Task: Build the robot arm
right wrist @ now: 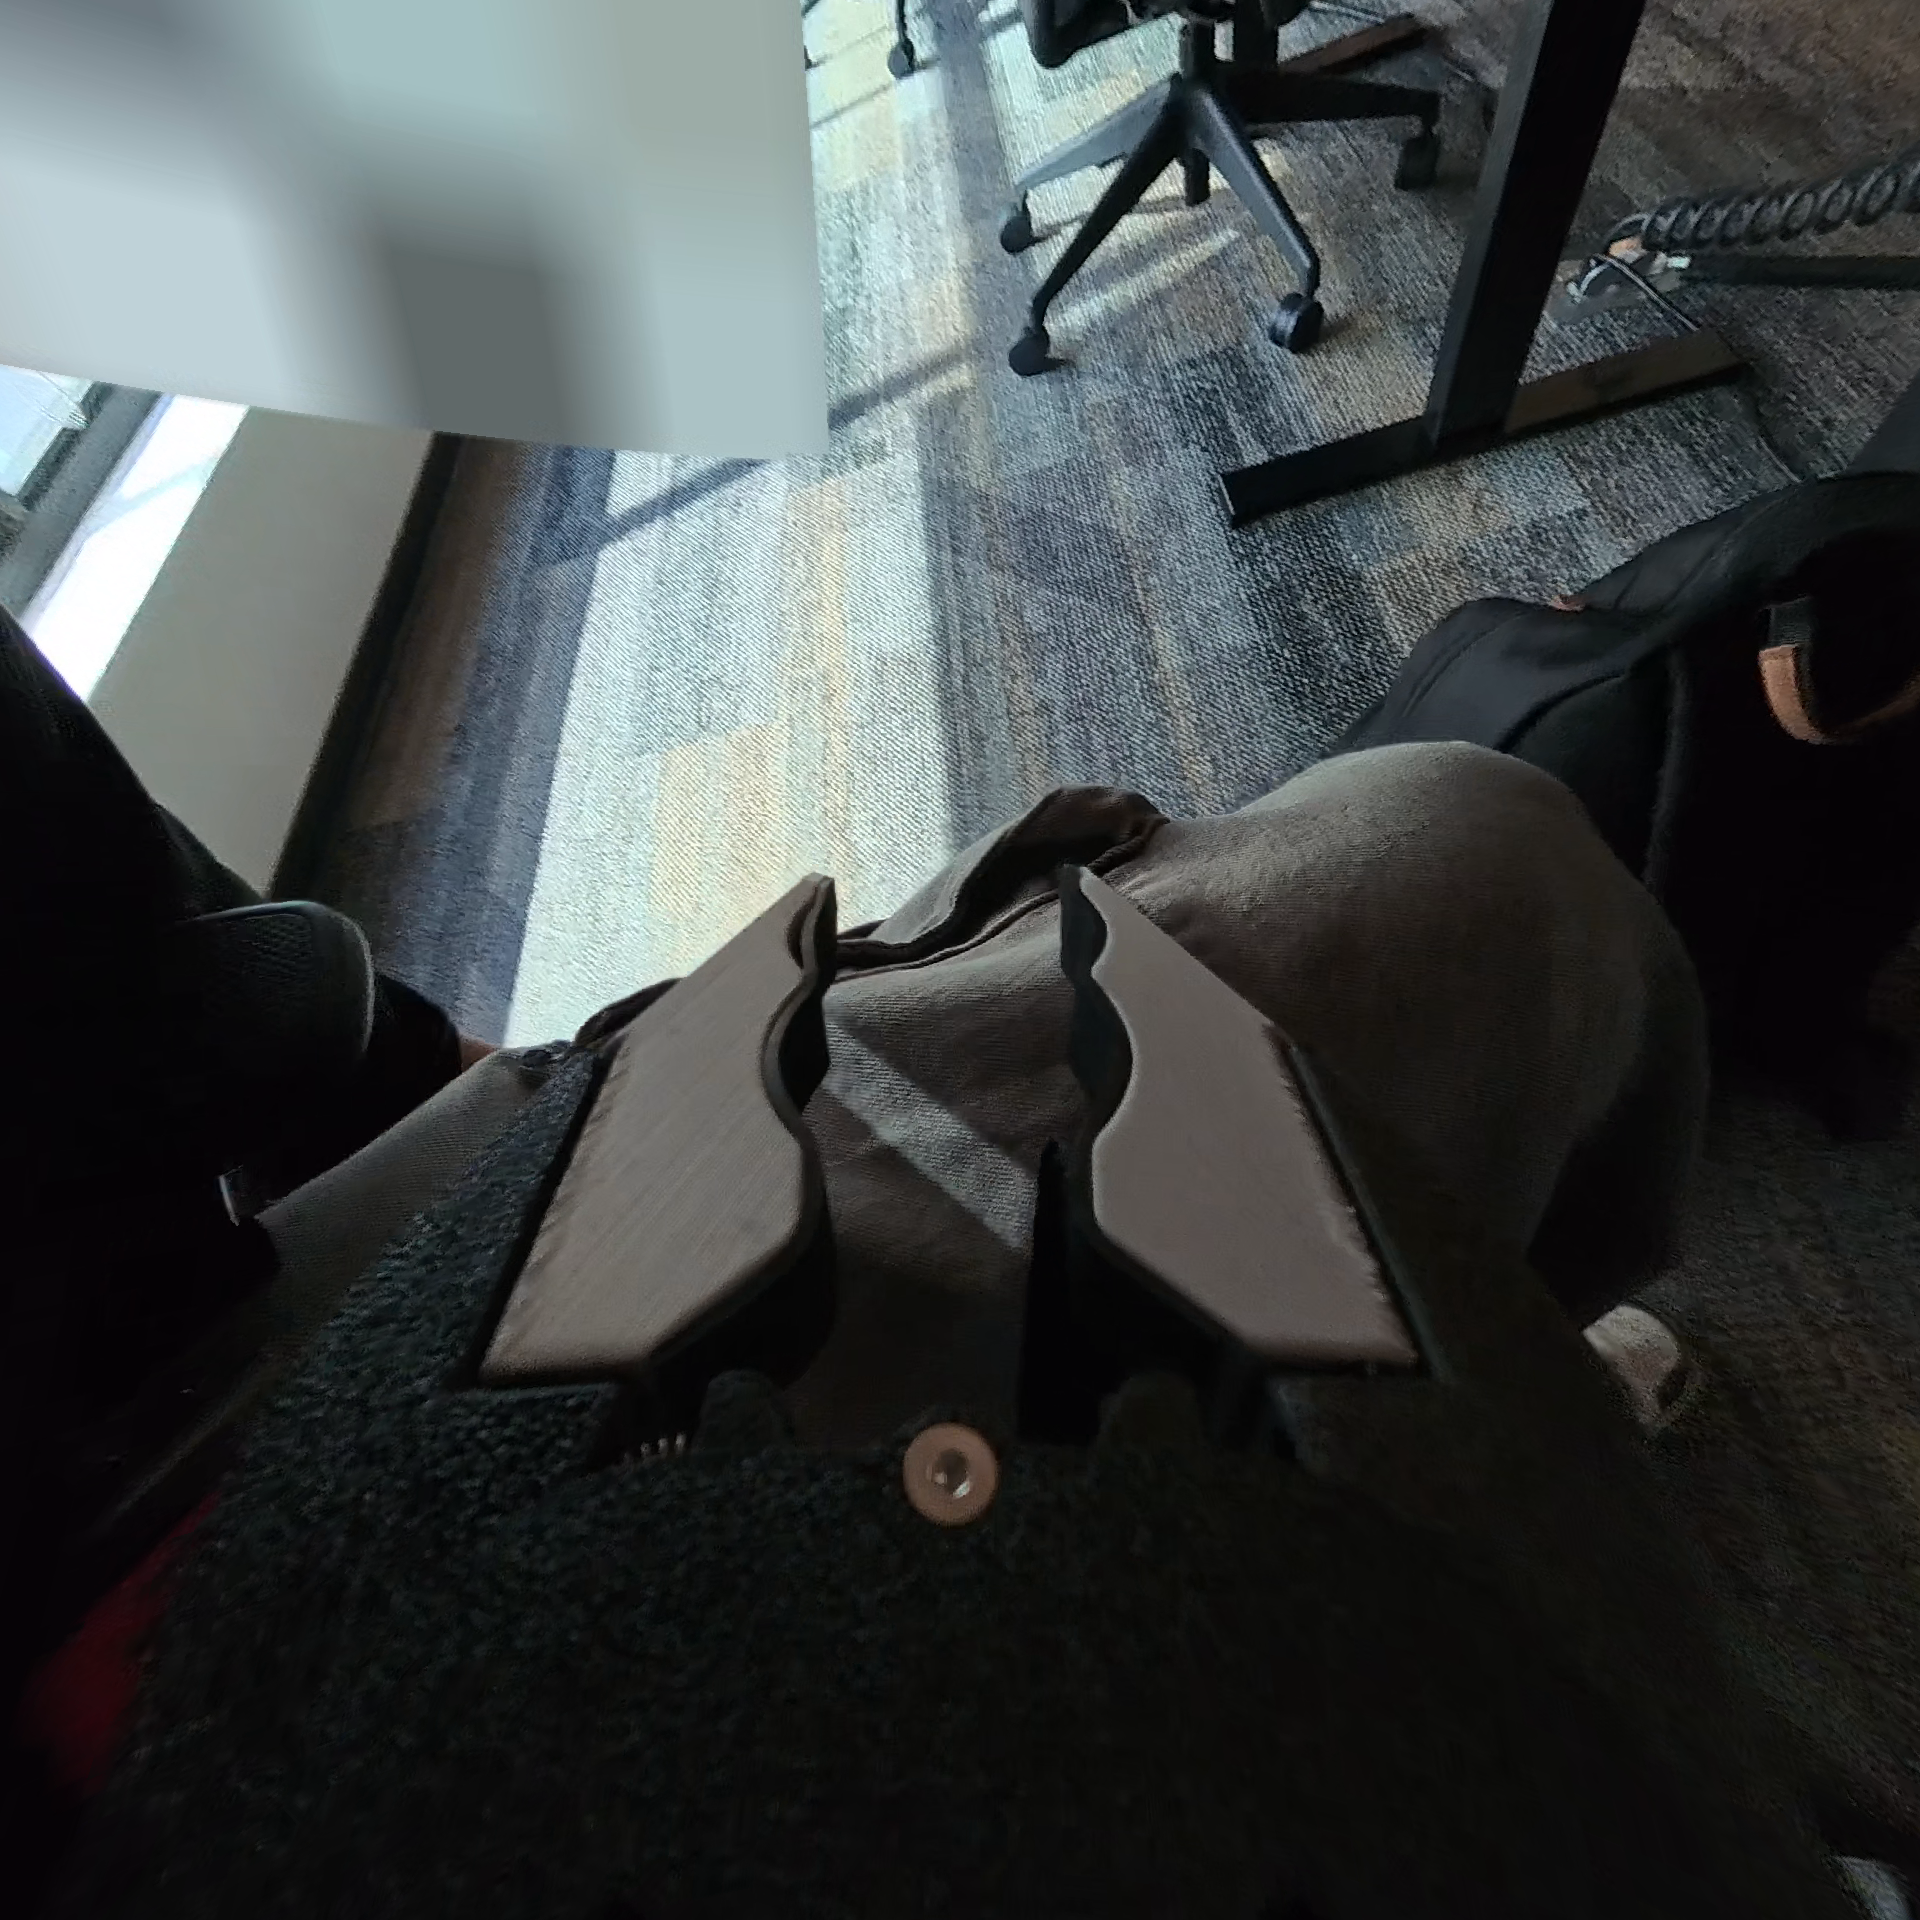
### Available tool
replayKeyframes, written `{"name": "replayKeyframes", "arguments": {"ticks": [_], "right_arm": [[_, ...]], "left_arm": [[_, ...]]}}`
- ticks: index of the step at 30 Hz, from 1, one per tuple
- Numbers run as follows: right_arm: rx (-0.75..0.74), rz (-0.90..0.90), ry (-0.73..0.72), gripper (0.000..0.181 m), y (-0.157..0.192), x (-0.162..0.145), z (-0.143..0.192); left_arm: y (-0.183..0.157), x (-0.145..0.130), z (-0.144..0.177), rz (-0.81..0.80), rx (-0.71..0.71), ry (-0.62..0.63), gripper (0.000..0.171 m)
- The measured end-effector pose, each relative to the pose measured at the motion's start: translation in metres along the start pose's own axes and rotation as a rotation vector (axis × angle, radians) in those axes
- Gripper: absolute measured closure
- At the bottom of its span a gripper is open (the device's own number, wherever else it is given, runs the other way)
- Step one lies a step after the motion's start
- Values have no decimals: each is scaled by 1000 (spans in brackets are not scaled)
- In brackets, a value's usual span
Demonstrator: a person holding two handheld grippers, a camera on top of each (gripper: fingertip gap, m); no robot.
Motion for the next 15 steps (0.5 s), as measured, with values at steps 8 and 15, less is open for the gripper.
{"name": "replayKeyframes", "arguments": {"ticks": [8,15], "right_arm": [[-11,27,140,139,-15,12,-30],[42,27,203,140,-17,3,-44]], "left_arm": [[2,-10,-23,-7,140,-58,146],[-4,-12,-26,-231,261,-78,148]]}}
Point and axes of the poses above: each gripper's, where its closed fingertips meet, z back along the fingers, x out of its top, y = z × x across the jaws, the point moved 5 cm from there along z, back along the fingers, and after that the axes turned 1 degree about -y, right-handed, at the moved point
